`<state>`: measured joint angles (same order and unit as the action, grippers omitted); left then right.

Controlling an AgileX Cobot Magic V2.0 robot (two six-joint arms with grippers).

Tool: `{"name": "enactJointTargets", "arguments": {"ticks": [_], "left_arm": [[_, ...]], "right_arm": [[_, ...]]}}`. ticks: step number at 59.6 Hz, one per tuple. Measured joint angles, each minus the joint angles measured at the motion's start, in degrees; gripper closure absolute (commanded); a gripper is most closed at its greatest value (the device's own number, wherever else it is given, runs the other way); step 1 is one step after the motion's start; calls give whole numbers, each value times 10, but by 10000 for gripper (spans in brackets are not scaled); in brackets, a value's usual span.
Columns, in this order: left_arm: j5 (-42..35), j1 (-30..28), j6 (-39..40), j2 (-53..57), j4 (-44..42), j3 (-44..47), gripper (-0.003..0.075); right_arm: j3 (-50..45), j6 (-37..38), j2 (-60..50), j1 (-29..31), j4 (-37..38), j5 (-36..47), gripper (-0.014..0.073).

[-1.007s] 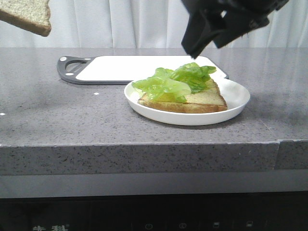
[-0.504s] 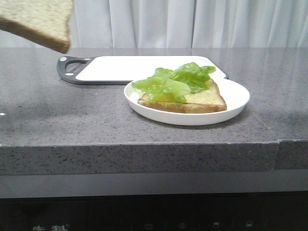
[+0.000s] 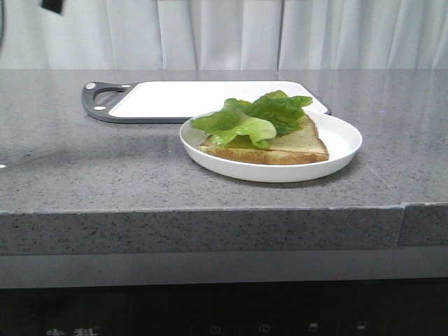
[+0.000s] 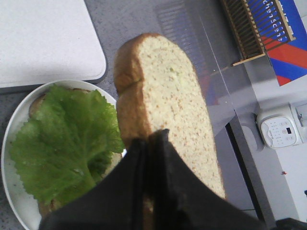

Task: Left arm grabs bread, right arm adds lettuce
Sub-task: 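Lower the held bread slice onto the lettuce with the left gripper, then open the left gripper and lift it off the sandwich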

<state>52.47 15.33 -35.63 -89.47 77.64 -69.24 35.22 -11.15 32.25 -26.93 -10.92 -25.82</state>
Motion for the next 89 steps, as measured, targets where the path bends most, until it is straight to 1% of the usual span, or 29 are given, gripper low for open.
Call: {"name": "enactJointTargets", "arguments": {"ticks": [8,14,21,27,30,35,38,41,45,51,54,57,60,65,68,69,76,83,89], "left_arm": [[17,8,-4,-65,8,-23,741],[18,29,-5,-99,9,-35,740],[18,48,-5,-127,5,-46,740],[9,51,-5,-137,-6,-50,729],[3,51,-5,-138,-12,-51,694],[-2,51,-5,-140,-16,-51,589],[-5,51,-5,-141,-18,-51,507],[-5,51,-5,-141,-19,-51,456],[-5,51,-5,-141,-21,-51,422],[4,46,-5,-140,-21,-52,417],[17,37,-5,-135,-24,-52,426],[27,26,-6,-124,-32,-52,454],[34,14,-8,-109,-44,-52,509],[43,-4,-9,-76,-73,-52,654],[44,-14,-9,-52,-89,-52,729],[44,-16,-9,-46,-94,-52,743],[25,-27,-9,6,-141,-52,741],[-25,-30,-5,65,-201,-43,741],[-87,-30,0,126,-258,-10,741]], "right_arm": [[-1,2,-3,0,0,-1,652],[-1,2,-3,0,0,-1,652],[-1,2,-3,0,1,-1,652],[-1,2,-3,0,1,-1,652],[-1,2,-3,0,1,-1,652],[-1,2,-3,0,1,-1,652],[-1,2,-3,0,1,-1,652],[-1,3,-3,0,1,-1,652],[-1,3,-3,0,1,-1,652],[-1,3,-3,0,1,-2,652],[-1,3,-3,0,1,-2,652],[-1,3,-3,0,1,-2,652],[-1,3,-3,0,1,-2,652],[-1,3,-3,0,1,-2,652],[-1,3,-3,0,1,-2,652],[-1,3,-3,0,1,-2,652],[-1,22,-3,3,1,-2,654],[-1,48,-3,30,1,0,654],[-1,55,-4,64,1,1,654]]}}
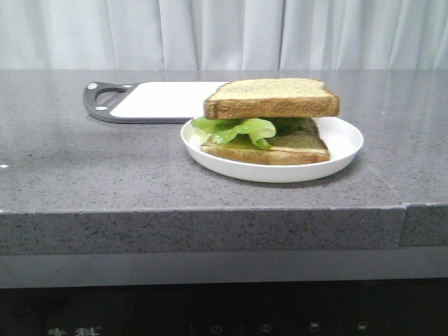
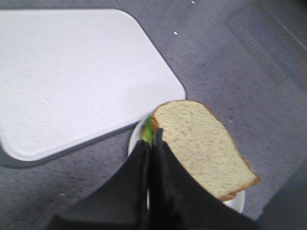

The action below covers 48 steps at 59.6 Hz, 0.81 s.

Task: Left arm grabs bread, right arm adds lettuce
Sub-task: 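Open the left gripper and lift it off the sandwich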

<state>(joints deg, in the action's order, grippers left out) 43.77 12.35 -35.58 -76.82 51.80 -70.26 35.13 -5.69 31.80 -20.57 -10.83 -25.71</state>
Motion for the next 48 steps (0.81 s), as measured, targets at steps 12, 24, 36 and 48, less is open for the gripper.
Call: {"name": "enactJointTargets", "arguments": {"ticks": [12,24,36,48], "left_arm": [[-152,0,2,157,-79,145,741],[-251,0,4,337,-107,339,741],[-264,-1,4,516,-108,471,741],[-295,-1,5,622,-108,520,741]], "right_arm": [[-44,4,-49,28,0,41,654],[-122,4,-157,29,0,72,654],[-176,4,-254,29,0,64,654],[-186,4,-276,29,0,60,654]]}}
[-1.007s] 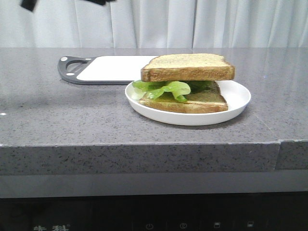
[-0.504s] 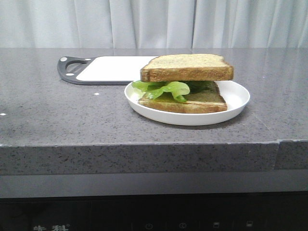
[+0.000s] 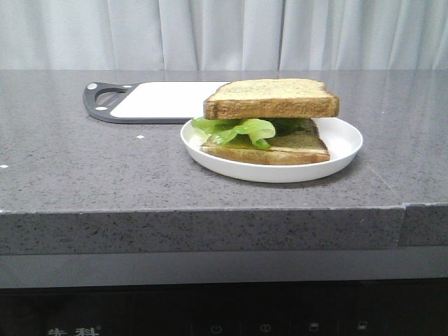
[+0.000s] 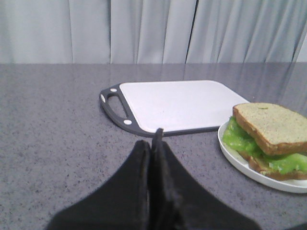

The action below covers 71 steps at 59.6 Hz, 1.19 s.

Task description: Left arm grabs bread, right arm adds lettuce

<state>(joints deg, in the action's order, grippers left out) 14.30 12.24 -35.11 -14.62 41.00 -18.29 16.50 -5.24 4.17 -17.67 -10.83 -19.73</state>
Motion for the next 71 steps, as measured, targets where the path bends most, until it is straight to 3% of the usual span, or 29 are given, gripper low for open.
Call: {"name": "enactJointTargets", "arguments": {"ticks": [36,45,49,58,71], "left_arm": [[-12,0,0,17,0,5,741],[-12,0,3,17,-36,7,741],[-12,0,54,17,-90,7,741],[-11,0,304,17,-323,10,741],[-11,-26,369,45,-377,35,741]], "right_arm": [[0,0,0,0,0,0,654],[0,0,0,0,0,0,654],[0,0,0,0,0,0,654],[0,0,0,0,0,0,654],[0,0,0,0,0,0,654]]}}
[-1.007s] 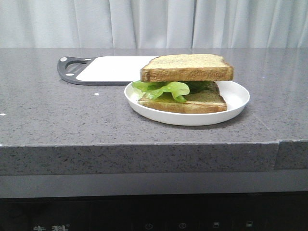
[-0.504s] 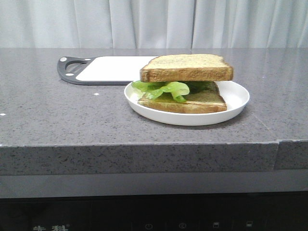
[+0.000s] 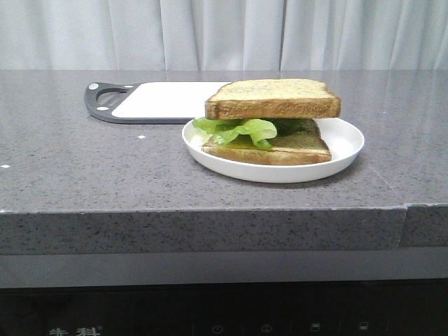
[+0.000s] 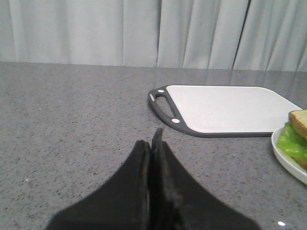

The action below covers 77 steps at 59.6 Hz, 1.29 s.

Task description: Left arm grabs bread, right arm adds lettuce

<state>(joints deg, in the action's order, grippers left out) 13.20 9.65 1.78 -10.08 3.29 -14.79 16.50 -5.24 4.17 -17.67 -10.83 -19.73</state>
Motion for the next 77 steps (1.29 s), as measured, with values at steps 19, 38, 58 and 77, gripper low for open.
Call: {"name": "enactJointTargets", "arguments": {"ticks": [19,38,58,77], "left_arm": [[1,-62,4,103,0,115,741],[-13,-73,6,103,4,150,741],[-20,-73,6,103,8,150,741],[-20,-73,6,103,8,150,741]], "right_arm": [[0,0,0,0,0,0,654],[0,0,0,0,0,0,654],[0,0,0,0,0,0,654],[0,0,0,0,0,0,654]]}}
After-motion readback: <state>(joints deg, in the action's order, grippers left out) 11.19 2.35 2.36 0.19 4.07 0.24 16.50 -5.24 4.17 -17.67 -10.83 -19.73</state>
